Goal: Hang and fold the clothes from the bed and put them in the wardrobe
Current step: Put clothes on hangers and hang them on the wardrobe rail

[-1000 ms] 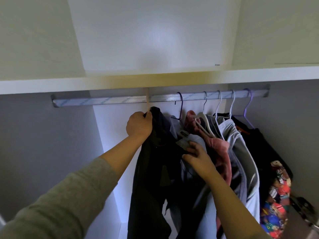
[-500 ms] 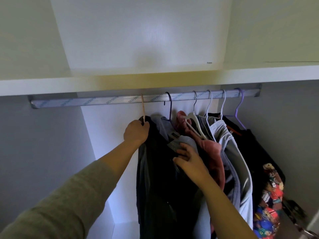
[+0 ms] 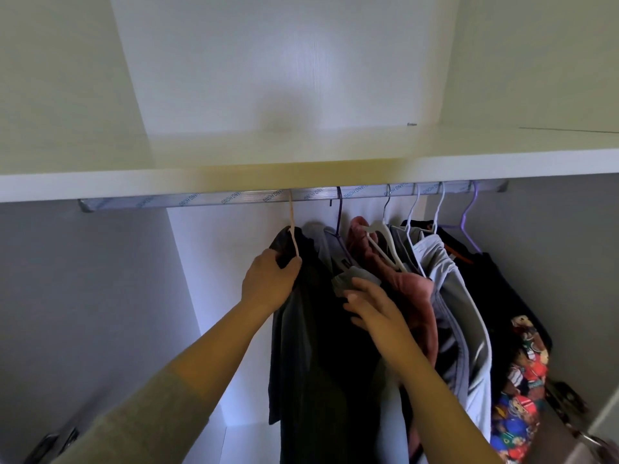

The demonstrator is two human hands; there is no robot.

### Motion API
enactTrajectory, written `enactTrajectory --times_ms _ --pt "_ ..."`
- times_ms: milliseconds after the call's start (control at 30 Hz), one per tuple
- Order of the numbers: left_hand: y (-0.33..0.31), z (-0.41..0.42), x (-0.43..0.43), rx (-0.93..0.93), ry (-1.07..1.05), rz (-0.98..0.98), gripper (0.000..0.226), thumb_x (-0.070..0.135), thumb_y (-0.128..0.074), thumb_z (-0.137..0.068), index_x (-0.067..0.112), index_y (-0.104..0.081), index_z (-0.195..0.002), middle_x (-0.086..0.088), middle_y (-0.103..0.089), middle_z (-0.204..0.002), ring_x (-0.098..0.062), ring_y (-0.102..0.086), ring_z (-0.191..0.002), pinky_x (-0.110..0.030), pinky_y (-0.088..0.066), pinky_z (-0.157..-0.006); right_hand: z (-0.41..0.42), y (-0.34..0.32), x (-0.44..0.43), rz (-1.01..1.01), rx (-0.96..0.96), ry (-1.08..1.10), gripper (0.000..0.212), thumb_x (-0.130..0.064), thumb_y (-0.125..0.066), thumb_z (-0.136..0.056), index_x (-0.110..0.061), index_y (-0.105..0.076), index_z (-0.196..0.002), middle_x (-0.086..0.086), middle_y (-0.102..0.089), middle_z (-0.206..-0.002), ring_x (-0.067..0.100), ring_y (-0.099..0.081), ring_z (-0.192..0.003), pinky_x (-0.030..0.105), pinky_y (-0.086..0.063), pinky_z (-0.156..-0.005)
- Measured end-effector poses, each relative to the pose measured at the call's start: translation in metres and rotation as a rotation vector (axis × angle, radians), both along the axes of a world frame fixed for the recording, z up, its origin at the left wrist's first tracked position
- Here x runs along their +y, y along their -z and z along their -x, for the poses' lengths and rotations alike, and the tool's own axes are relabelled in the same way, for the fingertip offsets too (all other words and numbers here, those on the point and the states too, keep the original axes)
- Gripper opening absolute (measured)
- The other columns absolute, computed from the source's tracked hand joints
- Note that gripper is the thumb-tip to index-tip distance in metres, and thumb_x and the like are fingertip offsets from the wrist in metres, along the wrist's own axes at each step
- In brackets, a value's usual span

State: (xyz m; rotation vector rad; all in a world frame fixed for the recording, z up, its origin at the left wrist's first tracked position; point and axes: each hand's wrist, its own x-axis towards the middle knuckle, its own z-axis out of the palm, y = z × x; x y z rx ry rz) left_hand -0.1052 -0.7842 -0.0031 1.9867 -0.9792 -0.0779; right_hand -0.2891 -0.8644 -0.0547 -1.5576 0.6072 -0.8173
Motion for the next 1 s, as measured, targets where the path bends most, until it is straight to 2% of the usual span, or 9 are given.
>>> enactTrajectory --times_ms 67,133,200,433,567,667,800,1000 --pt "-0.001 0.007 0.014 -0.064 -0.003 0.023 0.018 0.043 -0.054 -0.095 0.025 -0.052 -0.092 0.013 -0.051 -0.086 -0.006 -0.054 -0.074 -0.015 -0.035 -0.061 0.004 -0.007 0.008 0.012 -0.04 0.022 0.028 -0.024 -0.06 -0.095 -0.034 -0.059 -0.121 -0.01 -0.071 -0.109 0.005 -0.066 -0.105 0.032 -0.05 -0.098" --pt "0.0 0.016 0.025 -0.124 0.009 0.02 0.033 0.046 -0.056 -0.093 0.022 -0.051 -0.115 0.01 -0.048 -0.105 -0.01 -0.057 -0.088 -0.019 -0.04 -0.072 0.008 -0.012 0.017 0.024 -0.066 0.046 0.026 -0.02 -0.06 -0.095 -0.031 -0.062 -0.119 -0.01 -0.072 -0.106 0.005 -0.067 -0.103 0.028 -0.051 -0.095" --pt "0.003 0.027 0.034 -0.105 0.052 0.039 0.042 0.045 -0.058 -0.091 0.021 -0.05 -0.124 0.008 -0.049 -0.114 -0.009 -0.058 -0.092 -0.021 -0.043 -0.075 0.015 -0.015 0.028 0.03 -0.073 0.077 0.026 -0.016 -0.059 -0.095 -0.026 -0.063 -0.118 -0.008 -0.073 -0.104 0.007 -0.067 -0.101 0.026 -0.051 -0.092" --pt "0.012 0.051 0.074 0.128 0.186 0.15 0.033 0.034 -0.063 -0.09 0.028 -0.053 -0.121 0.013 -0.059 -0.106 0.001 -0.059 -0.087 -0.007 -0.042 -0.065 0.035 -0.03 0.067 0.035 -0.121 0.193 0.022 -0.012 -0.059 -0.095 -0.021 -0.065 -0.114 0.005 -0.07 -0.115 0.015 -0.066 -0.109 0.036 -0.05 -0.1" --pt "0.016 0.063 0.096 0.153 0.178 0.179 0.026 0.029 -0.063 -0.091 0.03 -0.055 -0.115 0.015 -0.061 -0.098 0.002 -0.06 -0.084 -0.004 -0.045 -0.062 0.043 -0.036 0.084 0.052 -0.056 0.142 0.023 -0.013 -0.058 -0.096 -0.022 -0.063 -0.116 0.005 -0.069 -0.116 0.014 -0.065 -0.11 0.04 -0.049 -0.103" --pt "0.019 0.084 0.118 0.158 0.152 0.171 0.023 0.027 -0.063 -0.091 0.032 -0.054 -0.111 0.022 -0.058 -0.095 0.002 -0.059 -0.084 -0.001 -0.043 -0.059 0.057 -0.032 0.099 0.042 -0.026 0.124 0.023 -0.013 -0.059 -0.096 -0.023 -0.063 -0.116 0.001 -0.069 -0.115 0.012 -0.065 -0.109 0.041 -0.049 -0.103" --pt "0.015 0.122 0.14 0.178 0.065 0.258 0.019 0.022 -0.064 -0.091 0.034 -0.056 -0.103 0.024 -0.059 -0.09 0.0 -0.061 -0.08 0.001 -0.043 -0.059 0.089 -0.035 0.106 0.064 -0.018 0.057 0.023 -0.017 -0.058 -0.096 -0.026 -0.062 -0.117 -0.004 -0.07 -0.113 0.01 -0.065 -0.109 0.04 -0.049 -0.103" --pt "0.027 0.196 0.156 0.215 -0.044 0.243 0.017 0.025 -0.062 -0.092 0.029 -0.06 -0.109 0.019 -0.063 -0.093 -0.003 -0.062 -0.084 -0.003 -0.043 -0.068 0.143 -0.032 0.102 0.037 -0.017 0.014 0.026 -0.021 -0.059 -0.095 -0.023 -0.063 -0.12 -0.007 -0.072 -0.107 0.009 -0.066 -0.106 0.036 -0.051 -0.101"
